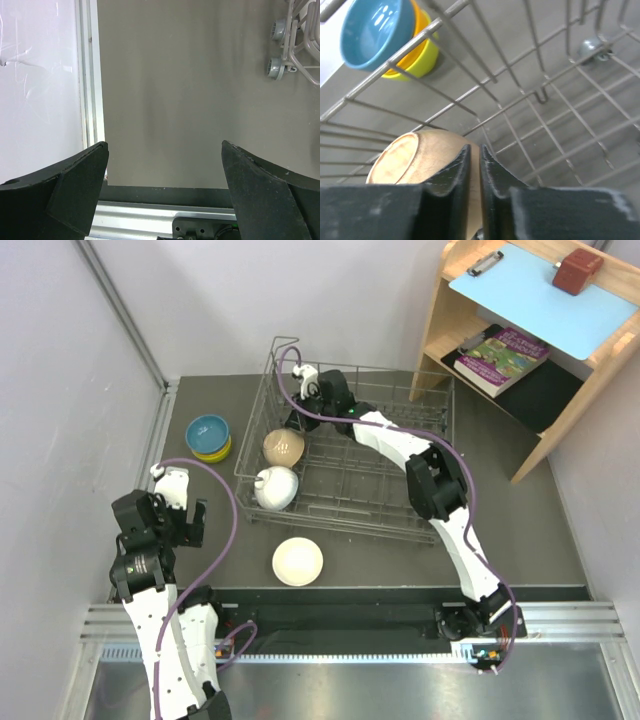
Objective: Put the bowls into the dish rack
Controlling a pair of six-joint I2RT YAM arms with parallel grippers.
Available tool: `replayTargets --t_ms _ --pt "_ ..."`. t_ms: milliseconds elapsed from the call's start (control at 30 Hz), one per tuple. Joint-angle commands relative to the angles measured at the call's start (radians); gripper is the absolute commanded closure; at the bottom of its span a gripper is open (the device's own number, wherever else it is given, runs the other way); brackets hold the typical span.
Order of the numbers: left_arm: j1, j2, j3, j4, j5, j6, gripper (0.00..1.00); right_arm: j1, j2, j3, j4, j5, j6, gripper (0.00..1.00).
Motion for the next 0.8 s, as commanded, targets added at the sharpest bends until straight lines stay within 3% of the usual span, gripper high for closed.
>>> replayTargets --t_ms 0,200,300,467,500,600,767 --pt "-0.005 -0.014 -0.011 0.037 0.007 -0.009 0.01 -0.002 -0.123 0.045 0.007 0.095 -0.016 0.72" --pt "-0.003 -0.019 -0.017 0.042 0.006 -0.009 0.01 -0.022 -0.201 0.093 -0.050 0.178 -0.059 0.34" --pt "-0.003 -0.020 -0.016 0.040 0.012 -0.006 0.01 -0.036 -0.259 0.095 -0.091 0.156 -0.090 0.24" --pt "-0.003 -0.022 -0.014 0.040 0.050 0.014 0.01 -0.053 -0.382 0.062 -0.261 -0.045 -0.169 0.16" --pt "-0.003 -0.022 -0.014 0.037 0.058 0.020 0.01 -0.053 -0.404 0.049 -0.298 -0.122 -0.247 0.15" --pt "-0.003 -0.033 -0.014 0.035 0.088 0.040 0.01 -0.042 -0.512 -0.059 -0.413 -0.229 -0.365 0.14" --pt "-0.006 -0.045 -0.031 0.083 0.121 0.049 0.01 0.008 -0.748 -0.313 -0.510 -0.259 -0.536 0.11"
